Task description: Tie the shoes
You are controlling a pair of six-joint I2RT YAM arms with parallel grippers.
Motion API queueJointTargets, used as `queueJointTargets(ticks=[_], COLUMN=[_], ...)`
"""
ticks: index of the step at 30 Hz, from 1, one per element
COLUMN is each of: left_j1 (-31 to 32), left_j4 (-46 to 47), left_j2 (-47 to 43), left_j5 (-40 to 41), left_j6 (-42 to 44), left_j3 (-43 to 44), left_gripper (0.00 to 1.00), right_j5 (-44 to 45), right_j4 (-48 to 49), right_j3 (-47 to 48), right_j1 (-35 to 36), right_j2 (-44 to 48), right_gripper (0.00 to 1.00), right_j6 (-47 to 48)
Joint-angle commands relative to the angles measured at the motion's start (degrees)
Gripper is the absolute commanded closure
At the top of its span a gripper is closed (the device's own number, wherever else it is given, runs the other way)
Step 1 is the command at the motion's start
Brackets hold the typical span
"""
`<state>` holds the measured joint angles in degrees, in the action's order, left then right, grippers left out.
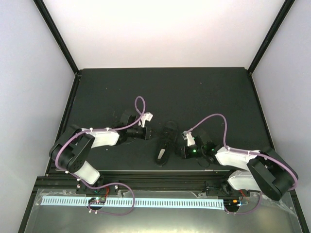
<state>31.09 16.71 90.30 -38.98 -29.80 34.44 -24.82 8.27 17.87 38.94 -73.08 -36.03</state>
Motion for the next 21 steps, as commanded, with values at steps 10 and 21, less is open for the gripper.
queueJointTargets(ticks=[10, 21], left_j1=[-4.4, -7.8], left_j4=[2.3, 2.8], left_j2=[-4.0, -5.5], left_j5=[3.8, 5.4], left_j6=[-2.0, -3.0], left_j3=[-4.2, -6.7], left_gripper=[0.98, 0.98], right_j5=[-7.1, -7.1], right_j4=[-8.9, -7.8], right_j3=[-3.6, -5.8], right_j1=[0.4, 0.4], right_j2=[7.3, 6.0], right_gripper=[0.98, 0.98], right_j6=[2.1, 1.3])
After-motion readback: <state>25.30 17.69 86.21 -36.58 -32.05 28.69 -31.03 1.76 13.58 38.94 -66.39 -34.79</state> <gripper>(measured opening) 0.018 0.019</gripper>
